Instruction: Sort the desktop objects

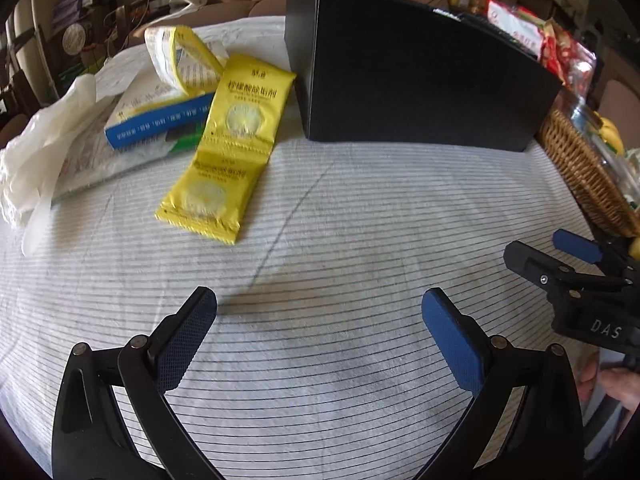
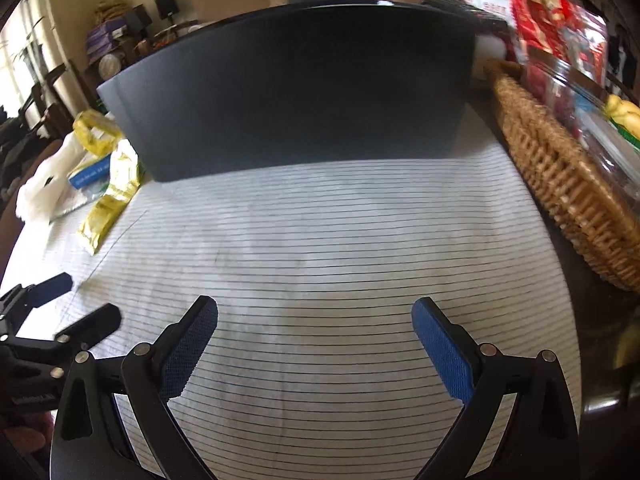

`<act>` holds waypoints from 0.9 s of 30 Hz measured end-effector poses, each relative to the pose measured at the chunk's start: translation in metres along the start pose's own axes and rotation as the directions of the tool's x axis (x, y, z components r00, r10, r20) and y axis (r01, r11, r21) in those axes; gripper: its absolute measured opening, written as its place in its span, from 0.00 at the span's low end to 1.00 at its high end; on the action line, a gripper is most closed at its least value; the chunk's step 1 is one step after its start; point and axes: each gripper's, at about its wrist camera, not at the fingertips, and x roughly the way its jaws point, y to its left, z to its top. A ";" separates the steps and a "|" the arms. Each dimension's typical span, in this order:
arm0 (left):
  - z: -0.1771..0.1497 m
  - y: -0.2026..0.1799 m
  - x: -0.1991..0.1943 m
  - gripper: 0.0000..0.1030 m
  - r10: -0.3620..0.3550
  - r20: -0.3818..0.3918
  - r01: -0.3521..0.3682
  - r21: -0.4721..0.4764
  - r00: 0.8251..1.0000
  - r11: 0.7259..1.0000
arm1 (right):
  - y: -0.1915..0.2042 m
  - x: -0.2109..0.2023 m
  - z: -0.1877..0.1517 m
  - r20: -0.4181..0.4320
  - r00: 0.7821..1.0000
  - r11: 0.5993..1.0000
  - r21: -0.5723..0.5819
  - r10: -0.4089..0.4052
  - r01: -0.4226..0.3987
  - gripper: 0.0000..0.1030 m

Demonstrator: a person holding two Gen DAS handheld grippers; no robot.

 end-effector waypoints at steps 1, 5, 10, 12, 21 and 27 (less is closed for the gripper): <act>-0.001 -0.001 0.000 1.00 0.010 0.007 -0.010 0.006 1.000 1.000 | 0.003 0.000 0.000 -0.001 1.000 1.000 -0.014 0.001 -0.001 0.98; -0.002 -0.005 0.002 1.00 0.031 0.025 -0.031 0.018 0.999 0.999 | 0.011 0.005 -0.007 0.004 0.999 0.992 -0.114 -0.049 0.049 1.00; 0.001 -0.010 0.005 1.00 0.065 0.030 -0.065 0.016 0.997 0.998 | 0.007 0.002 -0.006 0.001 0.999 0.993 -0.109 -0.048 0.048 1.00; 0.001 -0.011 0.006 1.00 0.077 0.030 -0.077 0.001 0.997 0.997 | 0.006 0.001 -0.006 0.001 0.999 0.993 -0.102 -0.053 0.053 1.00; 0.000 -0.009 0.003 1.00 0.091 0.030 -0.090 -0.025 0.995 0.996 | -0.003 -0.005 -0.006 0.002 0.998 0.995 -0.075 -0.070 0.070 1.00; -0.003 -0.008 0.000 1.00 0.090 0.030 -0.089 -0.025 0.995 0.996 | -0.008 -0.010 -0.006 0.002 0.997 0.995 -0.071 -0.075 0.075 1.00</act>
